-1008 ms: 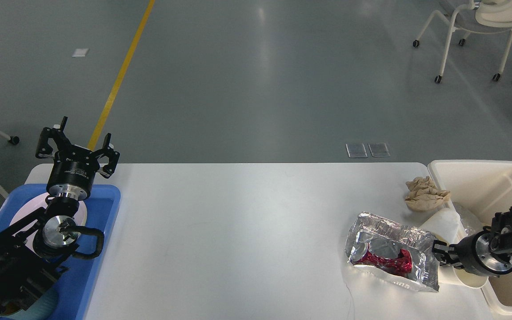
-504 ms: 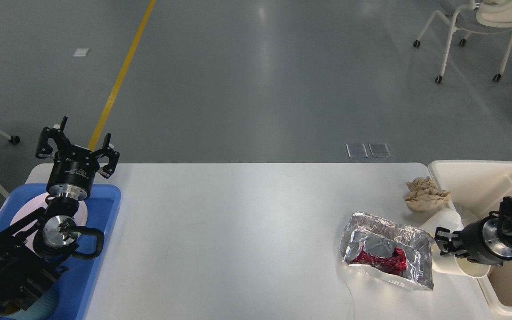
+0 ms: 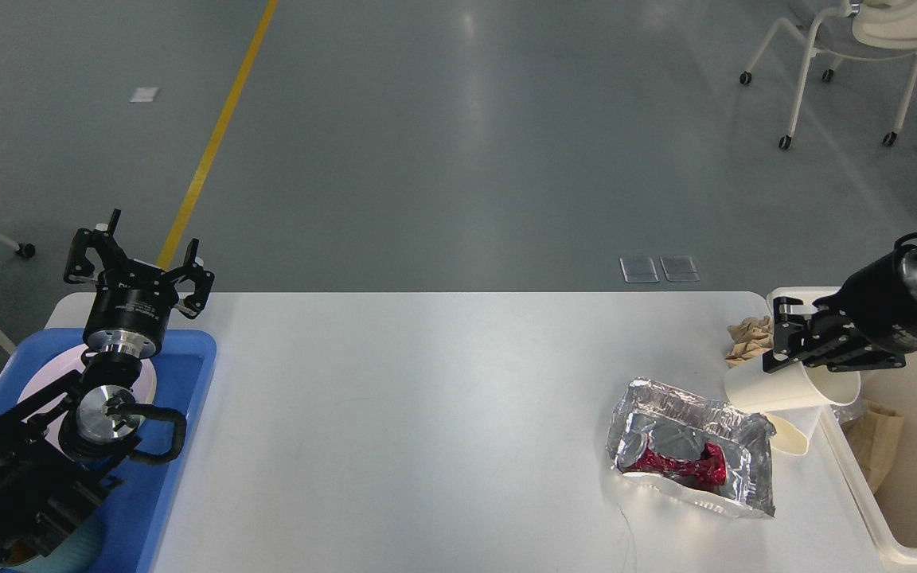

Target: Tidy desktop

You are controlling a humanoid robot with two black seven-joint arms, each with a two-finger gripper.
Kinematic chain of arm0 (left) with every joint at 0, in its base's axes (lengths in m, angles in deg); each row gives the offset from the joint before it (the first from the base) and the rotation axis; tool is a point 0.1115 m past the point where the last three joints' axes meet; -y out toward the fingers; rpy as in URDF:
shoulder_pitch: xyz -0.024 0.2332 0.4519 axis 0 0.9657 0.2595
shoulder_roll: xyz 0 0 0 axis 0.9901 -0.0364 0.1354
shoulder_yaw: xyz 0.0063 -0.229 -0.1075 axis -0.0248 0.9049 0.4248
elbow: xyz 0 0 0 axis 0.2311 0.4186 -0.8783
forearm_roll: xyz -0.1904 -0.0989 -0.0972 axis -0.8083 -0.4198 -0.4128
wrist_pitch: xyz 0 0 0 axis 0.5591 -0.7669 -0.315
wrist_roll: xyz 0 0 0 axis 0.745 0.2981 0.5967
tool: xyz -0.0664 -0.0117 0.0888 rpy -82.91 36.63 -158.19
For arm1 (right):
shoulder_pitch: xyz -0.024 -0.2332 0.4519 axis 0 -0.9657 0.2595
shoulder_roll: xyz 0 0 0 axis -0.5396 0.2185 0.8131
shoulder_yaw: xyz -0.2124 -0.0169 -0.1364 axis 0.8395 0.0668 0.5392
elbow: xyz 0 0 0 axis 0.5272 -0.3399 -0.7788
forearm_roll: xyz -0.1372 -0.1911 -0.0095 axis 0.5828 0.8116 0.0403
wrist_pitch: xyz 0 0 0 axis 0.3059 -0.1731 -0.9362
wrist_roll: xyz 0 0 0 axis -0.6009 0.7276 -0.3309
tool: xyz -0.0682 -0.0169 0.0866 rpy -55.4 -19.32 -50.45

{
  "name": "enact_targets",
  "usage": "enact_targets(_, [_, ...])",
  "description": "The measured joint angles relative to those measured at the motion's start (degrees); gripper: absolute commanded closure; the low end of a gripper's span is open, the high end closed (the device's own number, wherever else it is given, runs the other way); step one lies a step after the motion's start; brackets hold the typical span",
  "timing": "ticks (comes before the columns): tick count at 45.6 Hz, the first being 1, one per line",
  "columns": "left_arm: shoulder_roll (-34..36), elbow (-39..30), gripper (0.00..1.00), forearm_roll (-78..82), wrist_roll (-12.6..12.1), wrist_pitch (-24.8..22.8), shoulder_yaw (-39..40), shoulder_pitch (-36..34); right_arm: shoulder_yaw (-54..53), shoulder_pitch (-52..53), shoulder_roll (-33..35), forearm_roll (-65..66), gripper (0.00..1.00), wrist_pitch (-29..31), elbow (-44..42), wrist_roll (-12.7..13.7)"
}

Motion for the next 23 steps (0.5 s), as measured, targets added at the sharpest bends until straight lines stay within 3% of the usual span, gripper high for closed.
enact_targets(9, [0.00, 0.00, 0.03, 0.00, 0.00, 0.00, 0.00, -0.01, -0.18, 10.68, -4.82, -0.05, 1.00, 4.86, 5.42, 0.42])
enact_targets(23, [-0.01, 0.00, 0.03, 0.00, 0.00, 0.00, 0.00, -0.01, 4.20, 8.12, -6.60, 1.20, 1.00, 0.17, 2.86, 0.41])
